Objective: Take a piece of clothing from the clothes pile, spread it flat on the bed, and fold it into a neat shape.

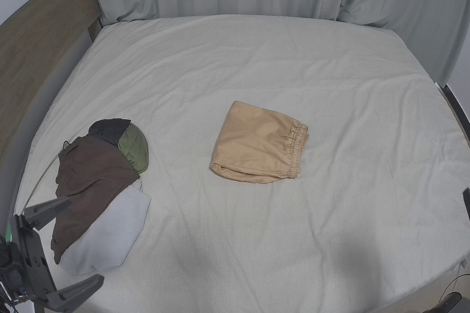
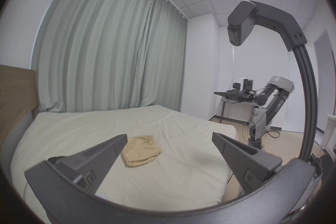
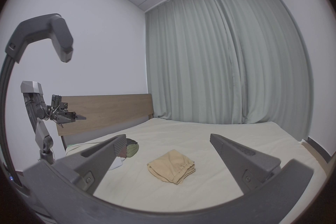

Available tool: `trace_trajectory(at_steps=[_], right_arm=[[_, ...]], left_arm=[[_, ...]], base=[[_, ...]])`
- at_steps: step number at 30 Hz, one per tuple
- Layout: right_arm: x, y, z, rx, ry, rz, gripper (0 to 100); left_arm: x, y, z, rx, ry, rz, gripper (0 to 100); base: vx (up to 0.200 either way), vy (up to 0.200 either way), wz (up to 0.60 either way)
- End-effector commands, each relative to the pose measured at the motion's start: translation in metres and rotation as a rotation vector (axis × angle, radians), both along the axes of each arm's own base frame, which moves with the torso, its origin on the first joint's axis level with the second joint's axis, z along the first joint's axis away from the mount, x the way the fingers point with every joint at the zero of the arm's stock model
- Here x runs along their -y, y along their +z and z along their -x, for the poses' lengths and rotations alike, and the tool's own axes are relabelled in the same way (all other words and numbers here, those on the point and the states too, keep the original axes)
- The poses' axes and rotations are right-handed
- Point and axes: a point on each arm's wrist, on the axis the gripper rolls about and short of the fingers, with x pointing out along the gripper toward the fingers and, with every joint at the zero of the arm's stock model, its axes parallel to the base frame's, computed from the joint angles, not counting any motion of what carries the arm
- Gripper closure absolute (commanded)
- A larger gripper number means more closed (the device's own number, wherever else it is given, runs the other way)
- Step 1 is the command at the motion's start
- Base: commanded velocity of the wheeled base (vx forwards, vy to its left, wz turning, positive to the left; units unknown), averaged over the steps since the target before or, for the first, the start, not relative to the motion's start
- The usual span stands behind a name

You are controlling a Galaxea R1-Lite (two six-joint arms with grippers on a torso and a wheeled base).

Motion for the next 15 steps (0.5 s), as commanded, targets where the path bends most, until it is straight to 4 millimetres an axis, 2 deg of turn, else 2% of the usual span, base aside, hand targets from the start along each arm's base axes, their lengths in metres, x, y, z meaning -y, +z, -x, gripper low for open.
trace_trajectory(at_steps=[1, 2, 3, 4, 6, 9, 11, 15], right_arm=[[0.003, -0.053, 0.079, 0.123, -0.052, 0.005, 0], [0.003, -0.062, 0.077, 0.104, -0.052, 0.007, 0], [0.003, -0.062, 0.077, 0.104, -0.052, 0.007, 0], [0.002, -0.078, 0.071, 0.018, -0.058, 0.015, 0], [0.003, -0.083, 0.070, -0.025, -0.064, 0.020, 0], [0.007, -0.106, 0.064, -0.264, -0.257, -0.013, 0], [0.010, -0.109, 0.063, -0.311, -0.396, -0.064, 0], [0.012, -0.109, 0.063, -0.303, -0.476, -0.088, 0]], left_arm=[[-0.026, -0.033, 0.062, 0.028, 0.192, 0.034, 0], [-0.027, -0.035, 0.064, 0.024, 0.204, 0.034, 0], [-0.027, -0.035, 0.064, 0.024, 0.204, 0.034, 0], [-0.028, -0.042, 0.068, 0.010, 0.241, 0.029, 0], [-0.028, -0.044, 0.070, 0.000, 0.258, 0.026, 0], [-0.028, -0.061, 0.077, -0.057, 0.344, 0.009, 0], [-0.029, -0.072, 0.080, -0.113, 0.390, -0.017, 0], [-0.030, -0.076, 0.078, -0.172, 0.479, -0.008, 0]], base=[[0.000, 0.000, 0.00], [0.000, 0.000, 0.00], [0.000, 0.000, 0.00], [0.000, 0.000, 0.00], [0.000, 0.000, 0.00], [0.000, 0.000, 0.00], [0.000, 0.000, 0.00], [0.000, 0.000, 0.00]])
